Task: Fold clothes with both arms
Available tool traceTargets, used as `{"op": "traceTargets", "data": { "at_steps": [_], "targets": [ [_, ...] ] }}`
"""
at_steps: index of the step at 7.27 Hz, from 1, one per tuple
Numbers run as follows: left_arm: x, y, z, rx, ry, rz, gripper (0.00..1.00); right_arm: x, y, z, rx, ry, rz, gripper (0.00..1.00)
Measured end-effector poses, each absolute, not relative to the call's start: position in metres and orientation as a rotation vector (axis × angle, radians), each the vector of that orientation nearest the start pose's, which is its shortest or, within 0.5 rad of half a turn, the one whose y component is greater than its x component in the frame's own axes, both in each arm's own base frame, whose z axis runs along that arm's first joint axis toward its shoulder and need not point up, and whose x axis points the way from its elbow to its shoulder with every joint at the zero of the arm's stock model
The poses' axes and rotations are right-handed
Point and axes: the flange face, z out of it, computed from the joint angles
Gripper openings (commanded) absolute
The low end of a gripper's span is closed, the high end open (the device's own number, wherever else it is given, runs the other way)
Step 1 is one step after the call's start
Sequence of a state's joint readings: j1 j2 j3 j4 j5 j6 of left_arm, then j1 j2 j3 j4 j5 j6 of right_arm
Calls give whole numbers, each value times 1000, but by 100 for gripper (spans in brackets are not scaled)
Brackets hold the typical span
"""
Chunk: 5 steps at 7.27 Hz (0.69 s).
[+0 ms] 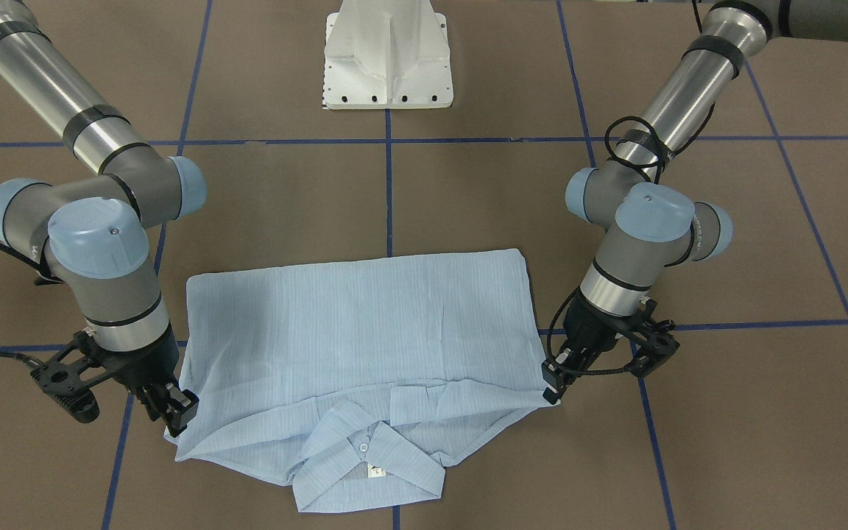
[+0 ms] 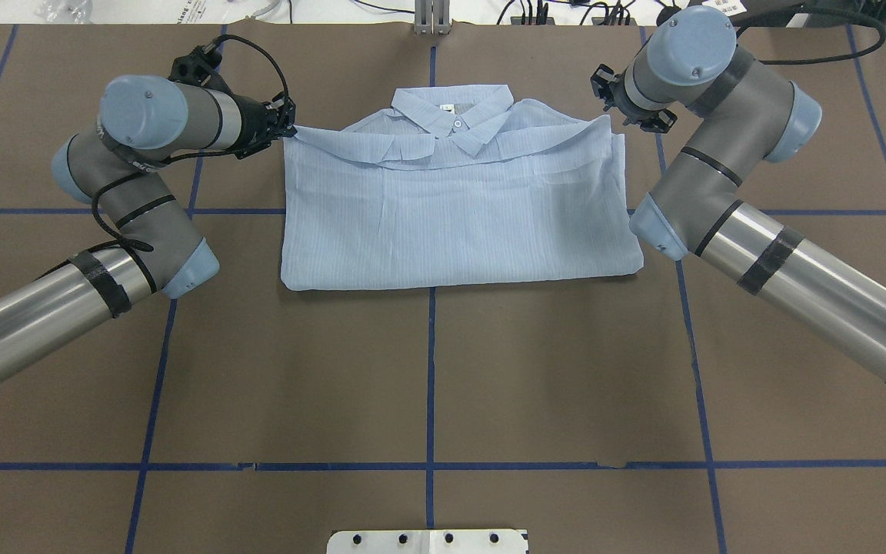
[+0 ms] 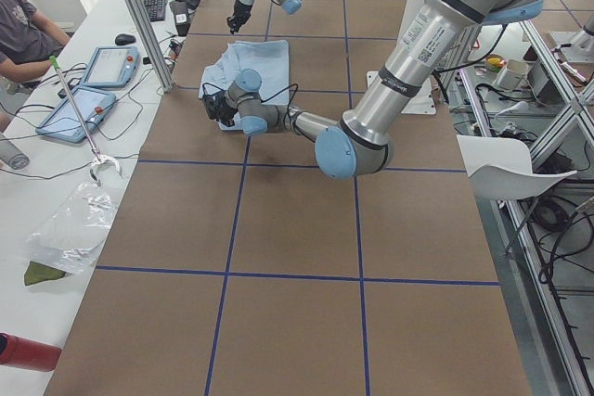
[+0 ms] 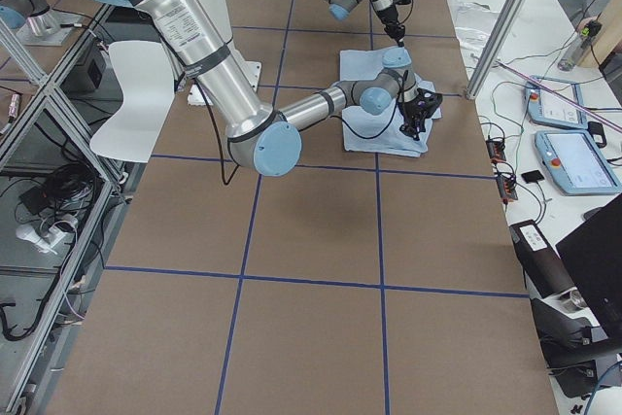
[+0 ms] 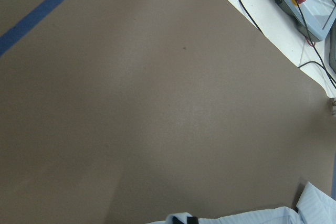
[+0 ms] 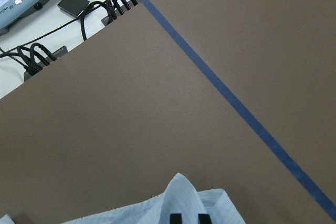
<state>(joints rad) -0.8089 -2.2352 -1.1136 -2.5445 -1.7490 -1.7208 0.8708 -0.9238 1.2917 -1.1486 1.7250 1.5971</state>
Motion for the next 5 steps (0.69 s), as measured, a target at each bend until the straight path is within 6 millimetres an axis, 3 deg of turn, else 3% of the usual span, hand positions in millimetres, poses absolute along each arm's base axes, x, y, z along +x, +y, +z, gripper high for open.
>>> {"op": "traceTargets", "data": {
  "at_steps": [1,3,4,5],
  "targets": [
    [448,-640,361,241,1202,-735,36,-399,-635,356,196,-832,773,64],
    [444,-640,362,246,1210,-735,36,-390,-550,380,172,-870,724,64],
    [443,-640,363,247,1213,-735,36,-395,-518,395,160,-861,713,63],
    [443,-639,364,247,1213,-735,36,-402,-499,406,160,-844,705,63]
  ]
}}
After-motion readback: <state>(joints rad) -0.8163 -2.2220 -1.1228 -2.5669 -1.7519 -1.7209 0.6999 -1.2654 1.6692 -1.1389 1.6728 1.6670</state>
